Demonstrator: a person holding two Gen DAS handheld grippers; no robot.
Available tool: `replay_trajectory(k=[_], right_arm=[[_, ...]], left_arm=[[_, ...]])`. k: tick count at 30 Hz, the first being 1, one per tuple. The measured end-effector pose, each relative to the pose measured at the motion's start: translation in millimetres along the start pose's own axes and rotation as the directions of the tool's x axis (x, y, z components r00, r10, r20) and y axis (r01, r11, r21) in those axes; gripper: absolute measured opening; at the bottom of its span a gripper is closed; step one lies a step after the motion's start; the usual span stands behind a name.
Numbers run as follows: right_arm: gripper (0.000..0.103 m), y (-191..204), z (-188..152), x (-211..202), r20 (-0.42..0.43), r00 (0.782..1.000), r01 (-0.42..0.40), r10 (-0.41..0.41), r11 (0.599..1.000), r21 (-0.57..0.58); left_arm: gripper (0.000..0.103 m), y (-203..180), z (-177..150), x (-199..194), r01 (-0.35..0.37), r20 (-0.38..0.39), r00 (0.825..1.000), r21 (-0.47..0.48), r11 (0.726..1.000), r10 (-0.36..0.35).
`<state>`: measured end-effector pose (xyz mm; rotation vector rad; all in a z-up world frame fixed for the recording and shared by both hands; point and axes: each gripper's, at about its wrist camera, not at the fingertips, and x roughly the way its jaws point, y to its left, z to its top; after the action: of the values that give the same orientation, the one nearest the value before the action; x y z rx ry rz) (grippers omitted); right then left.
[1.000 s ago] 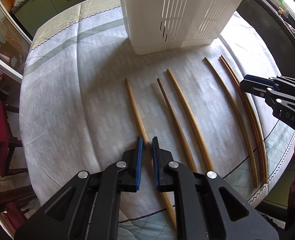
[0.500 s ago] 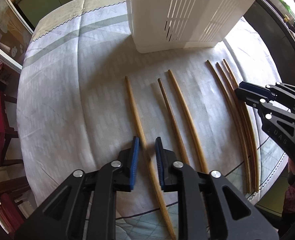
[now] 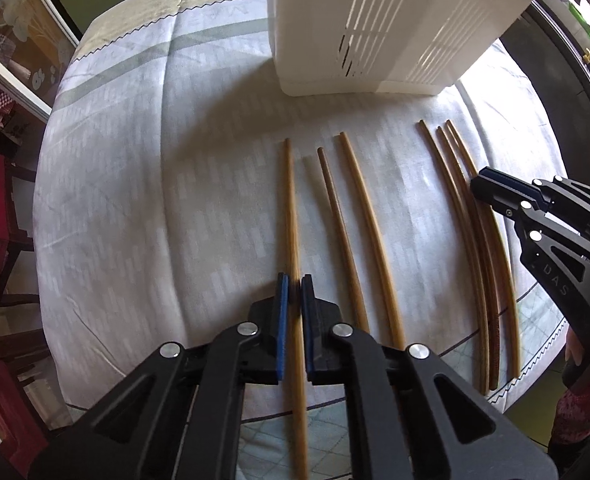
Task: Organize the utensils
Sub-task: 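Lift the chopsticks upright toward the white caddy with both grippers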
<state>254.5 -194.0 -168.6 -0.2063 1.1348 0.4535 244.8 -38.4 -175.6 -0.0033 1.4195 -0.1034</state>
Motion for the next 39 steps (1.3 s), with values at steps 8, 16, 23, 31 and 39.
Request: replay_trajectory(k=[8,16,23,31,39], right_arm=[[0.007,-8,3,-31,0.081,0.995,-0.055,0.052,0.998,0.031],[0.007,-18,-4,-95,0.232,0.97,-0.085,0.072,0.995,0.048],[0.007,-17,-26,-147,0.349,0.933,-0.113,0.089,0.992,0.049],[0.007,-9,-65,-187,0.473,0.877,-0.129,0.082,0.989,0.068],[0.007,-14,-91,-206,0.53,0.845,-0.133,0.065,0.987,0.09]], left_arm=[[0.006,31,-5,-11,0.032,0.023,0.999,-0.04,0.999,-0.031],[0.006,48,-20,-68,0.038,0.167,0.985,-0.021,0.999,-0.034],[0.006,42,-38,-114,0.054,0.277,0.959,0.003,0.999,-0.053],[0.006,30,-55,-146,0.057,0.376,0.925,0.011,0.998,-0.056],[0.006,26,-71,-154,0.037,0.405,0.913,0.035,0.999,-0.048]])
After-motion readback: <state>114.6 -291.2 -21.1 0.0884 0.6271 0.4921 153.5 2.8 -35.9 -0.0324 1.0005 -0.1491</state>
